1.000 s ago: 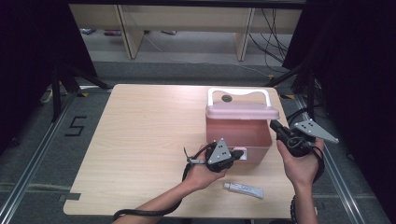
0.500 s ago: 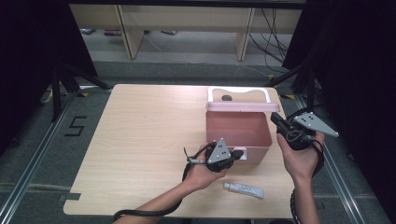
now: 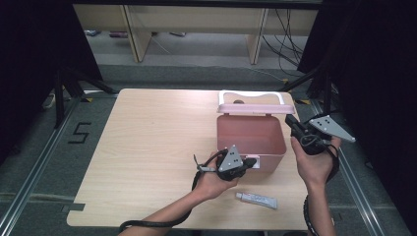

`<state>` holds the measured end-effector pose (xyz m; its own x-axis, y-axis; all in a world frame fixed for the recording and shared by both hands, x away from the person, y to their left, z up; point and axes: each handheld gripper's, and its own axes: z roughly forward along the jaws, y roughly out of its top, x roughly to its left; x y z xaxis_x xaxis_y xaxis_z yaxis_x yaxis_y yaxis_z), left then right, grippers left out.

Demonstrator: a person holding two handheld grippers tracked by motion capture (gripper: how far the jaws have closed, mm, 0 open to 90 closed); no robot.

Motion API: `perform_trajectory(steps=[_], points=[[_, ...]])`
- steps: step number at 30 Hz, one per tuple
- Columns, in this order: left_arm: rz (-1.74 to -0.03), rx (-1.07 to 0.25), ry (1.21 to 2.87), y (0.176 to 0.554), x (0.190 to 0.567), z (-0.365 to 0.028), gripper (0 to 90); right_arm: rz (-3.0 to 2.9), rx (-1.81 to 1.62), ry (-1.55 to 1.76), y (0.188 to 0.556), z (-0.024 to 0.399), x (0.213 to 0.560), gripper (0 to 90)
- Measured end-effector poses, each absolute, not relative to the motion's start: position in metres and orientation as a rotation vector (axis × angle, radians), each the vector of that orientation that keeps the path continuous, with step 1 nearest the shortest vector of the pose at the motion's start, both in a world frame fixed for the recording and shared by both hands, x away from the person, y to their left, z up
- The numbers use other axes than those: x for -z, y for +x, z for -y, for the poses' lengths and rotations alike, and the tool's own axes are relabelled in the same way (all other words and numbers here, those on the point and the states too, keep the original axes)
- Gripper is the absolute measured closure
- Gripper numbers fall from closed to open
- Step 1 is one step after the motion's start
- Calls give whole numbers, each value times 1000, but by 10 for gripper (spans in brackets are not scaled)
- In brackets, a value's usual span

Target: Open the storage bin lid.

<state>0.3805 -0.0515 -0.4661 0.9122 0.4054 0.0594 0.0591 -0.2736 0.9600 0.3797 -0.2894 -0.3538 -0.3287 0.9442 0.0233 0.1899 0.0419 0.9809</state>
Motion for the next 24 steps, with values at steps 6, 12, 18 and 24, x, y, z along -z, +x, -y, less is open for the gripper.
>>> perform_trajectory(steps=[6, 12, 18, 24], points=[[-343, -347, 1828, 381, 466, 51, 897, -1588, -1357, 1155, 385, 288, 352, 900], [-344, -343, 1824, 381, 467, 51, 897, -1571, -1347, 1163, 388, 287, 350, 900], [-343, -341, 1825, 381, 467, 51, 897, -1563, -1334, 1155, 391, 287, 350, 900], [-341, -342, 1828, 381, 466, 51, 897, -1544, -1336, 1150, 395, 288, 350, 900]])
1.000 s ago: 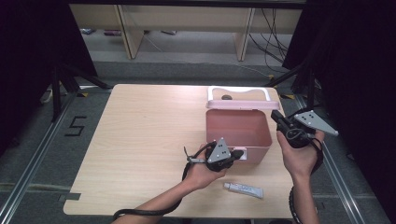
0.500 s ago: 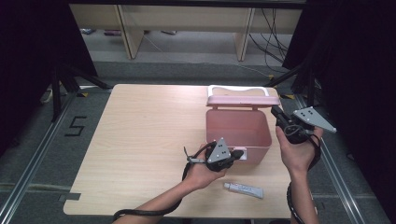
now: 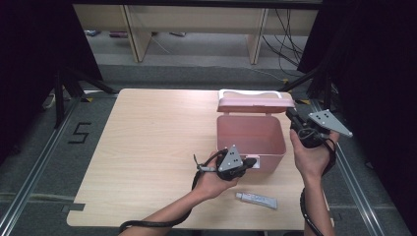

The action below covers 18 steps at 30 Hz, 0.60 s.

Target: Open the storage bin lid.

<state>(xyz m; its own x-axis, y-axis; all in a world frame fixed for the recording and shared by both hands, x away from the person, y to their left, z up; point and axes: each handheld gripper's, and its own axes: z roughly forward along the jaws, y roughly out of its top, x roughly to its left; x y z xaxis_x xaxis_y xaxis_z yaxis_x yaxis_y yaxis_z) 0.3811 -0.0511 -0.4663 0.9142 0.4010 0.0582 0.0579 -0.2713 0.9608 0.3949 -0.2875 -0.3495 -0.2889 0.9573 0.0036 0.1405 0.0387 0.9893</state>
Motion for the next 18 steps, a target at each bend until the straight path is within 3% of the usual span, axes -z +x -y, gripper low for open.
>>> perform_trajectory(steps=[18], points=[[-344, -339, 1826, 381, 466, 51, 897, -1528, -1318, 1159, 410, 282, 346, 900]])
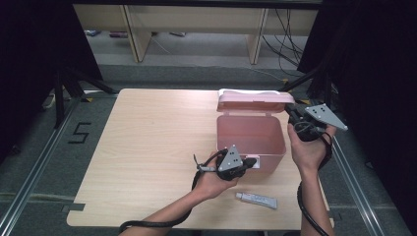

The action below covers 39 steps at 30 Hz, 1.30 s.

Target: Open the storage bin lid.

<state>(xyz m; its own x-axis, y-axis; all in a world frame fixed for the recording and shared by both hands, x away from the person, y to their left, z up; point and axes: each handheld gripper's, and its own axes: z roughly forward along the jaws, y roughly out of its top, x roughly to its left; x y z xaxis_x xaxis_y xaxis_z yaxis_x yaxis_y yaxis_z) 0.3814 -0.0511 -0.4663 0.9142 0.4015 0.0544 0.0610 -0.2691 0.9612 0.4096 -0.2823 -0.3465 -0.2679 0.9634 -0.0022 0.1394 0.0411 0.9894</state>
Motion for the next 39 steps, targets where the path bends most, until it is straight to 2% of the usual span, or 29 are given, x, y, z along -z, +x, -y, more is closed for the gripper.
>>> perform_trajectory(steps=[39], points=[[-332, -341, 1837, 383, 465, 52, 895, -1489, -1264, 1185, 453, 278, 342, 900]])
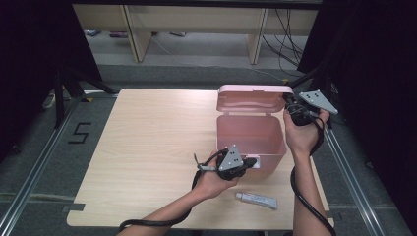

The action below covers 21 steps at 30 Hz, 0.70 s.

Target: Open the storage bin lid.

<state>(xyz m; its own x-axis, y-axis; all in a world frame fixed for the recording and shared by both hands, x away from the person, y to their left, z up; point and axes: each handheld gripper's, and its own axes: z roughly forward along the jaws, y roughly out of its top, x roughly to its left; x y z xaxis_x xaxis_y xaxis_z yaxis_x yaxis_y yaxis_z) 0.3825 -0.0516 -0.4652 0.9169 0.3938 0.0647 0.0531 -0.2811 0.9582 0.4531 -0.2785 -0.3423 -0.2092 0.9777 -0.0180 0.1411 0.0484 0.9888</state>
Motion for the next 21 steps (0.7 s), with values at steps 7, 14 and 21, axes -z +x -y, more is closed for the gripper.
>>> perform_trajectory(steps=[7, 14, 21], points=[[-334, -341, 1837, 382, 465, 52, 895, -1479, -1266, 1211, 464, 279, 347, 900], [-333, -332, 1835, 383, 465, 52, 895, -1496, -1255, 1233, 470, 278, 354, 900], [-335, -329, 1849, 383, 464, 51, 895, -1502, -1248, 1251, 474, 278, 360, 900]])
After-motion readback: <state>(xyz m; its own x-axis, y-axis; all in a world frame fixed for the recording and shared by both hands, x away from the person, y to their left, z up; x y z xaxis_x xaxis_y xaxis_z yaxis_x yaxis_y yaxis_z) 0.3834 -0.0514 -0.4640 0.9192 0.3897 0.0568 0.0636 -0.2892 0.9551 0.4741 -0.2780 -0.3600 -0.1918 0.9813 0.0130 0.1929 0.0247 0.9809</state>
